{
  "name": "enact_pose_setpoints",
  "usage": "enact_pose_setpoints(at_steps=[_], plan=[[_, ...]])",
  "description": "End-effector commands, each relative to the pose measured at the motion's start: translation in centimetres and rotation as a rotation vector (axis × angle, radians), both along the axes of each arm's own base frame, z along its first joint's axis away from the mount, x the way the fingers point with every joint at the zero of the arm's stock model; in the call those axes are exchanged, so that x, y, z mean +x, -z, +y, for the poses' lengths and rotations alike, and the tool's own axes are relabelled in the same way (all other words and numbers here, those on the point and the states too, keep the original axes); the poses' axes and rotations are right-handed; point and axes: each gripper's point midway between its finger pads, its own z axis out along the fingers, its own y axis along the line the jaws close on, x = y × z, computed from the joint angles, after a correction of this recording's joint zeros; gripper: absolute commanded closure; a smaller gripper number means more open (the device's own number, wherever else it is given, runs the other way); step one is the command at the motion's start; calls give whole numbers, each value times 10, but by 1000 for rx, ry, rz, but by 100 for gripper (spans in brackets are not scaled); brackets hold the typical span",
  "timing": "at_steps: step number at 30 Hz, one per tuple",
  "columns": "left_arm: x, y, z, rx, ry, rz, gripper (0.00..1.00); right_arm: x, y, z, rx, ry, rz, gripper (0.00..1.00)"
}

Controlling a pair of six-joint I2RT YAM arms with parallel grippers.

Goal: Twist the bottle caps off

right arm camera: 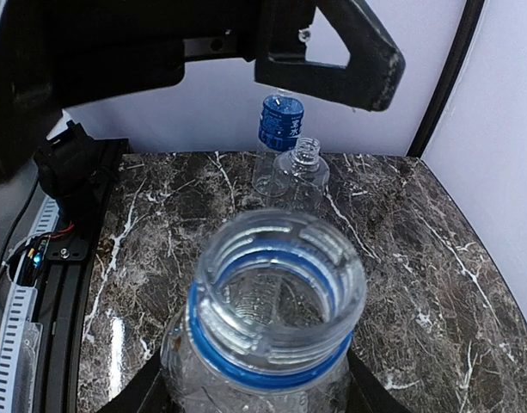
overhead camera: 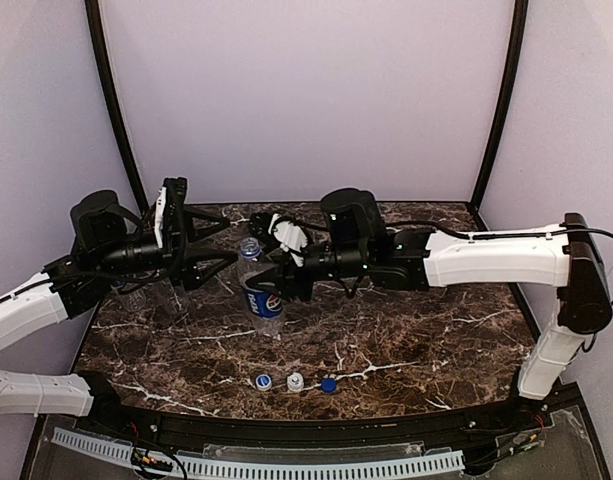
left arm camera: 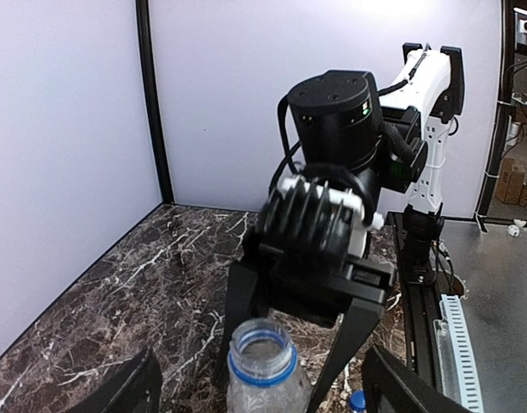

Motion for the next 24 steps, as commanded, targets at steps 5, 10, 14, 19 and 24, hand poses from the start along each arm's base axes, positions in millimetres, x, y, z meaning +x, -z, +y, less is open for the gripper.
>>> enact_pose_setpoints(at_steps=[5, 10, 14, 19, 24], plan=[[6, 15, -5, 46, 6, 93, 42, -3, -1, 22, 18, -50, -48, 68], [6, 15, -10, 53, 24, 89, 50, -4, -5, 28, 24, -59, -58, 68], [6, 20, -11, 63, 23, 90, 57, -4, -8, 30, 34, -63, -72, 68], [7, 19, -11, 70, 14, 81, 80, -5, -9, 31, 35, -72, -74, 68], [19, 15, -5, 56, -65, 63, 99, 0, -5, 30, 22, -38, -72, 53]])
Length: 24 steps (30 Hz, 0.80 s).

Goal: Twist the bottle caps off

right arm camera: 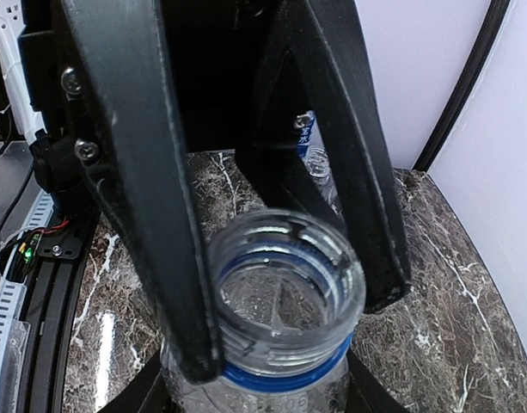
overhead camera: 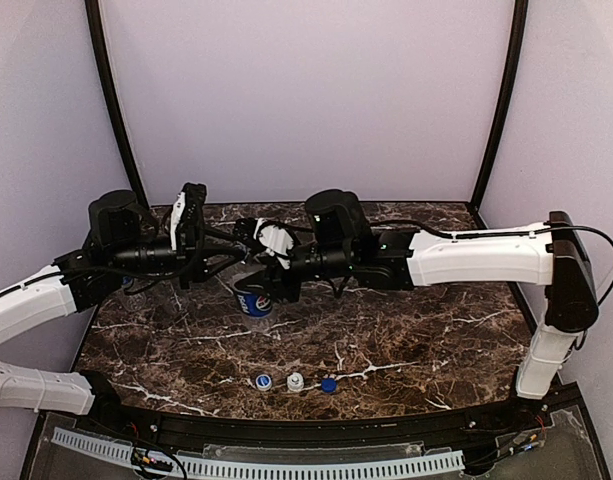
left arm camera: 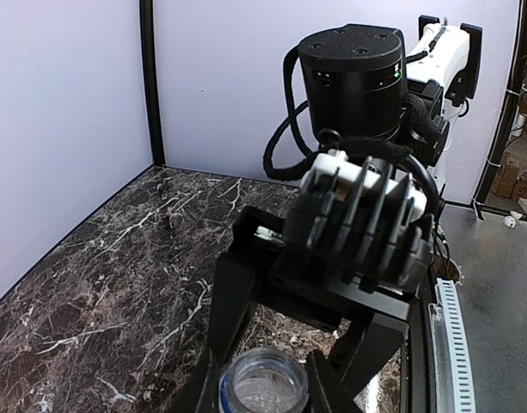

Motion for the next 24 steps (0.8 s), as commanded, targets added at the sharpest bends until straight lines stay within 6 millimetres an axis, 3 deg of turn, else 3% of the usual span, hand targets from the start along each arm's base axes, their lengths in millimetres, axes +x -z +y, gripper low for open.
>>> enact_pose_setpoints(at_steps=[1, 3, 4, 8, 11, 13, 24], plan=[[11, -8, 6, -9, -88, -34, 99, 6, -11, 6, 33, 33, -24, 41], [25, -4, 14, 11, -170, -56, 99, 18, -8, 3, 23, 106, -30, 12], [33, -1, 20, 36, -219, -85, 99, 25, -6, 1, 15, 146, -36, 3], [73, 11, 53, 75, -431, -94, 99, 49, -2, -12, -5, 270, -57, 1], [102, 19, 87, 45, -556, -16, 99, 51, -4, -16, 6, 282, -53, 1], [110, 27, 100, 50, -596, 0, 99, 52, -5, -18, 12, 282, -55, 1], [109, 62, 118, -1, -636, 113, 99, 47, 0, -18, -7, 250, -57, 1]])
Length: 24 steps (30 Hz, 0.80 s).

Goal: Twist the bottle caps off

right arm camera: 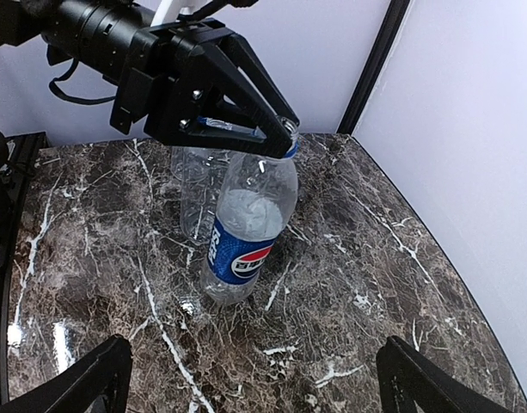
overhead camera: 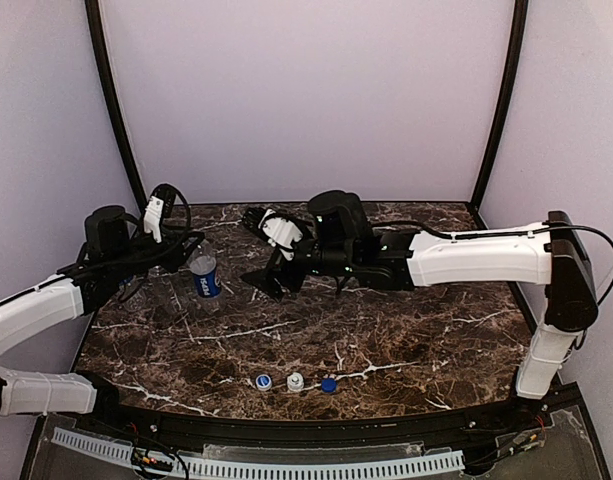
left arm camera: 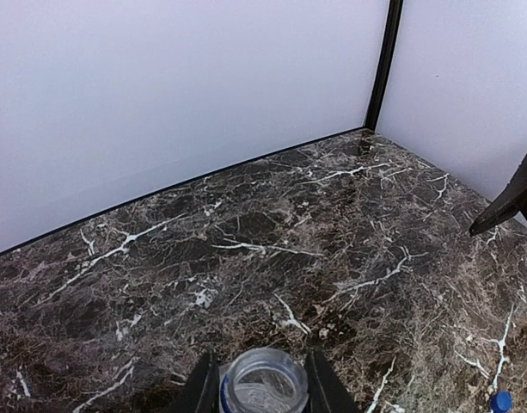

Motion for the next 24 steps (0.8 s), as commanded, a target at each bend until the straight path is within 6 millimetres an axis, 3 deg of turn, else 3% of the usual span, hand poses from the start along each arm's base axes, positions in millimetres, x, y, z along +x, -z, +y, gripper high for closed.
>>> enact_pose_setpoints(at_steps=[1, 13, 15, 16, 20, 21, 24], plan=[[-2, 4, 7, -59, -31, 19, 99, 0, -6, -3, 16, 0, -10, 1], [-9, 15, 8, -70, -12, 46, 97, -2, -5, 0, 9, -22, -10, 1], [-10, 14, 7, -61, -5, 36, 81, -3, -5, 0, 8, -25, -9, 1], [-10, 14, 7, -57, -2, 35, 67, -3, -6, -1, 8, -25, -9, 1], [-10, 11, 7, -45, 5, 19, 38, -4, -6, -1, 8, -28, -8, 1], [-10, 10, 6, -42, 7, 15, 31, -4, -4, 0, 7, -30, -5, 1], [-9, 6, 6, -35, 11, -7, 24, -4, -5, 0, 7, -32, -4, 1]])
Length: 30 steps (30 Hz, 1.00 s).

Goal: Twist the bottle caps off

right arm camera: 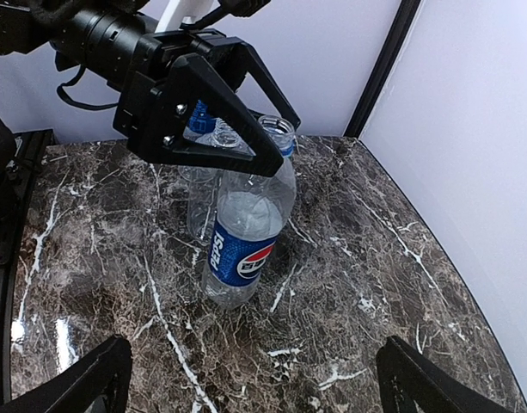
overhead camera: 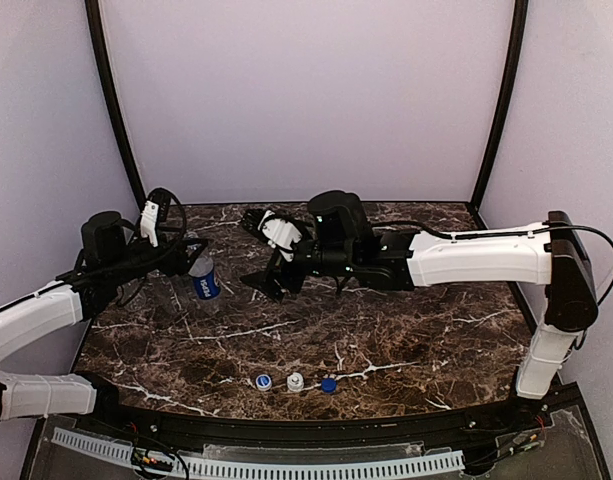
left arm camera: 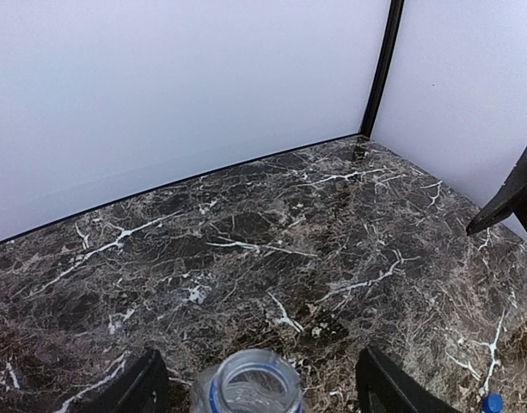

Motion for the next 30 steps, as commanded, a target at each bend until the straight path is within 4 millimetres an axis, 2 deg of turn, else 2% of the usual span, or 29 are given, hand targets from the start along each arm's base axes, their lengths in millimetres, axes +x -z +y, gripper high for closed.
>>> enact_pose_setpoints(at_steps=[1, 2, 5, 6, 9, 12, 16, 18, 19, 20, 21, 24, 26, 27, 28, 29, 30], plan=[[-3, -5, 0, 15, 16, -32, 21, 0, -5, -1, 8, -5, -1, 1], [-3, -6, -1, 18, 19, -38, 19, 0, -5, -1, 8, -5, -2, 1], [-4, -14, -2, 16, 35, -61, 3, 3, -8, -3, 12, 16, 1, 1], [-5, -18, -4, 30, 47, -86, 2, 8, -10, -5, 16, 40, 6, 2], [-8, -35, -5, 35, 63, -143, 1, 31, -13, -20, 33, 157, 54, 1], [-11, -61, -2, 35, 53, -217, 1, 63, -16, -50, 59, 310, 107, 1], [-19, -89, 16, 34, -39, -277, 1, 97, -18, -112, 81, 518, 152, 1], [-25, -94, 26, 29, -77, -275, 1, 110, -17, -152, 85, 624, 185, 1], [-26, -91, 33, 27, -100, -250, 1, 110, -15, -167, 86, 660, 202, 2], [-30, -93, 39, 6, -117, -246, 1, 113, -18, -191, 99, 714, 211, 1], [-29, -88, 49, -7, -151, -217, 1, 114, -19, -210, 109, 755, 216, 1], [-36, -71, 78, -49, -259, -176, 1, 108, -1, -270, 106, 902, 239, 1], [-38, -58, 106, -39, -362, -155, 1, 99, 7, -311, 126, 1001, 268, 1], [-40, -44, 113, -9, -391, -131, 1, 95, 11, -329, 139, 1048, 273, 1], [-44, -43, 121, 12, -418, -146, 1, 88, 15, -349, 151, 1093, 272, 1], [-46, -26, 127, 79, -439, -118, 1, 81, 20, -365, 158, 1131, 266, 1], [-49, -23, 138, 108, -482, -119, 1, 73, 23, -380, 171, 1165, 252, 1]])
